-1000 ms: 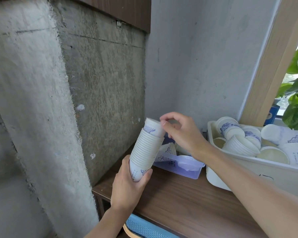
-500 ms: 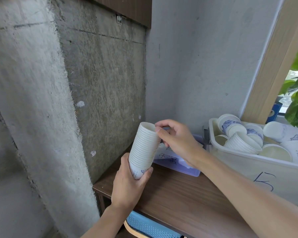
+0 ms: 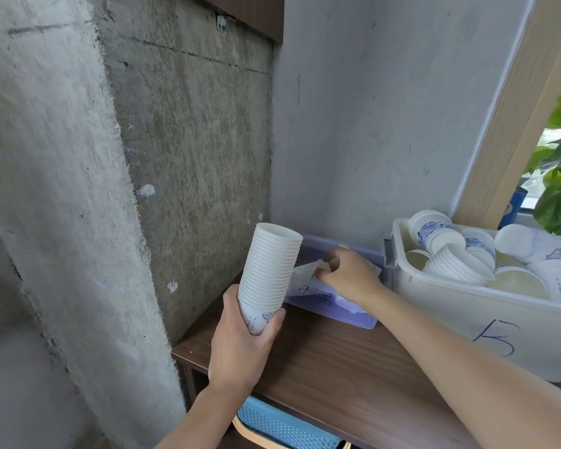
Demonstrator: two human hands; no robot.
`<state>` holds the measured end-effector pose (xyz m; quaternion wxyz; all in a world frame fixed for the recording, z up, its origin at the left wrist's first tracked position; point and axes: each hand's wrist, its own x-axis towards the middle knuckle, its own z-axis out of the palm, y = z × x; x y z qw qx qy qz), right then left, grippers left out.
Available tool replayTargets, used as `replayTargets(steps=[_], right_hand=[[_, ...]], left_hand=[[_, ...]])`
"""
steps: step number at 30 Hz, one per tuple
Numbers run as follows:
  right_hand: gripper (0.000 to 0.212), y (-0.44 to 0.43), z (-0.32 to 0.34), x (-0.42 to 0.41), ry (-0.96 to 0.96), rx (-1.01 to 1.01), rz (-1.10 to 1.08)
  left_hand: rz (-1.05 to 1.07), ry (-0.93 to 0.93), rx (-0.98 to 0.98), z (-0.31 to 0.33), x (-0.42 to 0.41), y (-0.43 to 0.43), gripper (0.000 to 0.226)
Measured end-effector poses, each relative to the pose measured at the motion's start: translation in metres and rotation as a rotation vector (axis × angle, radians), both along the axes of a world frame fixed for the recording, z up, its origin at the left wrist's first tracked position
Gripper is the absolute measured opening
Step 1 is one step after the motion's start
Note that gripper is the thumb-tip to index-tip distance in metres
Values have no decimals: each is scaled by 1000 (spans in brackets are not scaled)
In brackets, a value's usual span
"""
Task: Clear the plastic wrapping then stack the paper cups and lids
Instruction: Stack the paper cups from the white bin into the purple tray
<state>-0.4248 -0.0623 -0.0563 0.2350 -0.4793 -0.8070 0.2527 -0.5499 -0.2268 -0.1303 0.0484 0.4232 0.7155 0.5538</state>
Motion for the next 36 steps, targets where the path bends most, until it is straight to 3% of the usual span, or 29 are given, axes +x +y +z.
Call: replayTargets(steps=[3, 9, 19, 23, 26, 36], right_hand=[[16, 3, -3, -6, -36, -21, 16], [30, -1, -5, -10, -41, -21, 63], [26, -13, 9, -15, -102, -69, 122], [24, -17, 12, -13, 59, -42, 82], [30, -21, 18, -10, 292, -1, 87], [37, -29, 67, -9, 757, 280, 80]], left_hand=[[-1, -1, -8, 0, 0, 0, 60], [1, -4, -15, 1, 0, 0, 59], [5, -37, -9, 1, 1, 0, 59], [7, -43, -4, 1, 1, 0, 58], [8, -47, -3, 2, 1, 0, 57], [-8, -67, 2, 4, 3, -3, 53]])
